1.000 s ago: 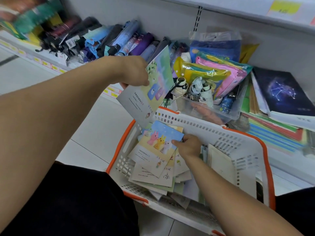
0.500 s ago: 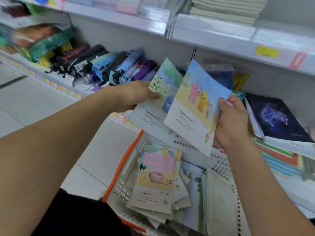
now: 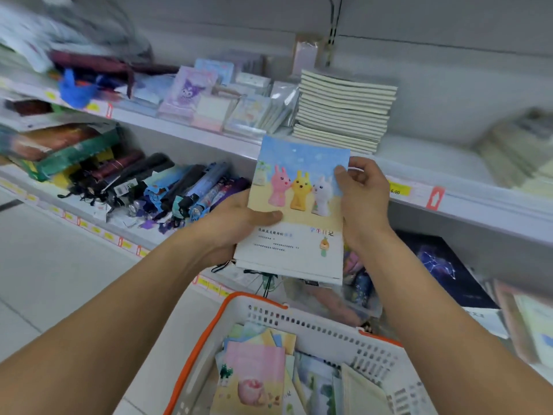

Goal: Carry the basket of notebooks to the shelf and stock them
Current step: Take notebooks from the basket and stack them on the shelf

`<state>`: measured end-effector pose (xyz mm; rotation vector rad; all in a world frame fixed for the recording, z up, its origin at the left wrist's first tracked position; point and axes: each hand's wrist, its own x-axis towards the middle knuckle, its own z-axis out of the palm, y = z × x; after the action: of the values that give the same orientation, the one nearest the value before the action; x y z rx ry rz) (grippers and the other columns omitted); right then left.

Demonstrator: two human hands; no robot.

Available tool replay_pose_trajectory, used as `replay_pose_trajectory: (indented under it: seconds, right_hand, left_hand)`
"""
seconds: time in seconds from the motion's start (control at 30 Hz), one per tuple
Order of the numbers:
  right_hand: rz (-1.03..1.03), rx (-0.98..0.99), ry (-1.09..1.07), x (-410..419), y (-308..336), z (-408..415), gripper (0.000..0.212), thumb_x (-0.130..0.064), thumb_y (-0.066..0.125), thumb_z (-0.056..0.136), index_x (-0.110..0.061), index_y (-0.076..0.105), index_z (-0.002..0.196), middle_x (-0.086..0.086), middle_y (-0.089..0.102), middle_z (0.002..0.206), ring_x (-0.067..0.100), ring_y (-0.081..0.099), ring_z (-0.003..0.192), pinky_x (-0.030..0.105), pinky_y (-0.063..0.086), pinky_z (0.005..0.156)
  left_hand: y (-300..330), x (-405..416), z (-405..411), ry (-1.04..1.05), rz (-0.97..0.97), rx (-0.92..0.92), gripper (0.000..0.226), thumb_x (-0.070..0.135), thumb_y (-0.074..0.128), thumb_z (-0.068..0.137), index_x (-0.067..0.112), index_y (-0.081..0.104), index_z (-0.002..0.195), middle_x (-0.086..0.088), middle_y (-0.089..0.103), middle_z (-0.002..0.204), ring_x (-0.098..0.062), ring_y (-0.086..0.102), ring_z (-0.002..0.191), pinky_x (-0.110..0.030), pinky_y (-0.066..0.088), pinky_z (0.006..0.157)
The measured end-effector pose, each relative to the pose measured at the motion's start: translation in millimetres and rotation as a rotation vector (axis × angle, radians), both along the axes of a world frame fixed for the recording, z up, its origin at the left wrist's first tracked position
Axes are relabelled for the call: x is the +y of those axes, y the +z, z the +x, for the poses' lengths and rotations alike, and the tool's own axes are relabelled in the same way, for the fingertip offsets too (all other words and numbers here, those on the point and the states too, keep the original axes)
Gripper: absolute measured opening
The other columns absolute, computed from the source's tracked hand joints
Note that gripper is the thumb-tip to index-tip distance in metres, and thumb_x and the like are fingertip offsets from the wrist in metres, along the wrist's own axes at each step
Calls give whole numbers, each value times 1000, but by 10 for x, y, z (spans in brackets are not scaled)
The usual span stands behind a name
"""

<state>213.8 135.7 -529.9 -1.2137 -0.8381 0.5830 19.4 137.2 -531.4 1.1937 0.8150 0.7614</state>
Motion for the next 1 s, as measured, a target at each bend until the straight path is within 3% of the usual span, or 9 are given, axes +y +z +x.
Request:
replay_pose_trajectory:
  seconds: [0.13,0.27,0.4,0.47,0.6,0.73,0.83,0.9,1.0]
  right_hand:
    - [-259,84,297,-172,193,36,40,-33,65,95,-18,52,130,5,69,118,23,72,93,45,61,77]
    - [-134,-46,349,-326,199,-17,22,-25,54,102,-21,67,120,-4,74,113,23,69,105,49,55,94]
    - [-15,57,200,-247,472,101,18,-22,51,104,-22,61,118,-1,72,115,20,71,99,42,61,79]
    - [-100,0,340,-306,625,168,15,-28,52,103,-26,53,117,0,71,111,23,73,82,39,60,55]
    - [-129,-37,510,-369,739,215,25,-12,48,104,-19,47,128,3,69,109,14,50,43,22,41,35]
    - [-21,220,344,56,1089,458,20,-1,42,104,-1,53,120,14,64,90,10,52,46,17,45,40]
    - [-2,376,259,571,1548,760,14,5,35,103,6,47,111,24,55,97,19,59,51,16,46,39]
    - [-99,288,234,914,1743,943,14,4,33,104,4,46,99,22,53,90,13,57,38,13,43,36]
    - [-381,-105,236,1227,1813,1161,18,-9,40,106,-4,48,90,12,53,77,3,42,34,11,29,30]
  left_hand:
    - [129,15,91,139,41,-104,41,-3,59,91,15,55,128,-7,73,111,-24,73,89,-40,61,66]
    - [314,61,251,286,98,-157,35,12,63,93,14,52,126,-9,72,111,-25,73,86,-38,60,61]
    - [432,47,405,218,275,42,21,30,43,104,17,51,117,-10,69,78,-18,57,44,-23,41,36]
    - [418,110,465,260,349,43,23,26,36,106,13,52,115,-10,57,60,-13,36,34,-18,27,35]
    - [562,263,488,266,302,-76,23,28,39,105,14,53,117,-7,44,64,-10,28,40,-20,24,37]
    - [826,315,475,187,192,-374,28,43,48,98,25,53,120,-6,67,81,-13,56,59,-25,46,52]
    - [889,365,468,276,199,-380,33,44,44,99,19,55,119,-6,69,87,-16,60,68,-27,48,58]
    - [855,387,473,307,193,-365,36,42,44,100,15,55,122,-7,68,87,-17,59,68,-28,47,58]
    - [790,412,463,313,165,-329,36,40,46,100,13,56,123,-8,67,89,-18,59,71,-30,46,61]
